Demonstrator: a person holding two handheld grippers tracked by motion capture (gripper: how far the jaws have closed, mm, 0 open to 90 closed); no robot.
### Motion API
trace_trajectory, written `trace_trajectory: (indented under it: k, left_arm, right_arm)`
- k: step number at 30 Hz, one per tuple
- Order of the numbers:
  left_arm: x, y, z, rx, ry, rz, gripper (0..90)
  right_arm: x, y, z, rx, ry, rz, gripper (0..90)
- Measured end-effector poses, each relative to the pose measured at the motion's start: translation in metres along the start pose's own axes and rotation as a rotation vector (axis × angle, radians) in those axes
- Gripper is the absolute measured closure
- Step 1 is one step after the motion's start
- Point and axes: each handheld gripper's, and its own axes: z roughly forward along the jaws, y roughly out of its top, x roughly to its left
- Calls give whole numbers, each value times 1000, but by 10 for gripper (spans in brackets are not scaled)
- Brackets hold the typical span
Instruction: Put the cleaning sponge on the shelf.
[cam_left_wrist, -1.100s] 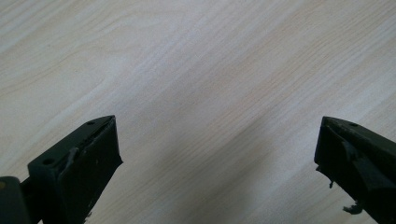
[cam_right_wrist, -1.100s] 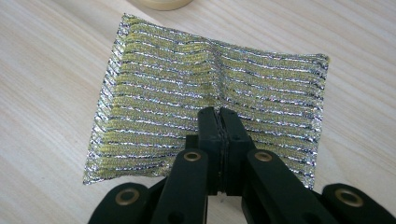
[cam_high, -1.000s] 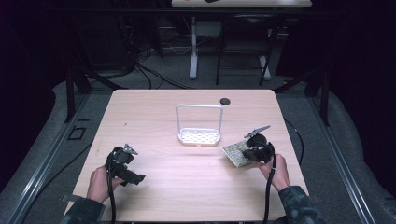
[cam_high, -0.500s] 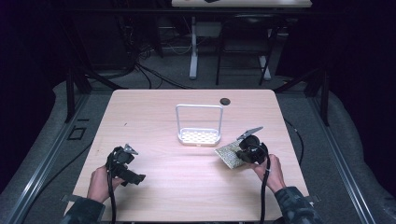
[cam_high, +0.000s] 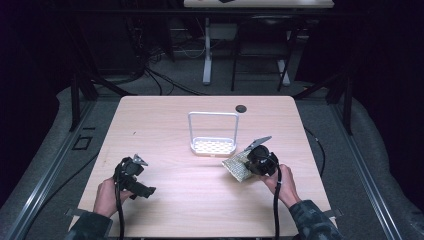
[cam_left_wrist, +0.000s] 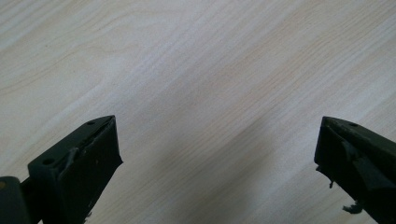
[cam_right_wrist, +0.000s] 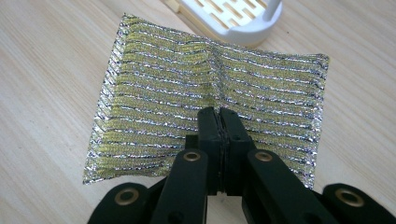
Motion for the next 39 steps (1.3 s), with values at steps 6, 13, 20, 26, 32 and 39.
trace_trajectory:
  k: [6,13,20,26,32,39]
  left_arm:
    - [0,0,0,0,1,1,2]
    - [0,0,0,0,0,2,2]
    - [0,0,0,2,1,1,2]
    - [0,0,0,3,0,4,2]
    - [0,0,0,3,0,3,2]
    - [0,0,0,1,-1,2,2]
  right_arm:
    - [9,7,3,-4,10,-30,892]
    - [16,14,8,-5,18,-60,891]
    - [23,22,13,-3,27,-80,893]
    - [27,28,15,-11,35,-90,894]
    - [33,35,18,-14,45,-110,893]
    - [38,47,22,-30,54,-119,893]
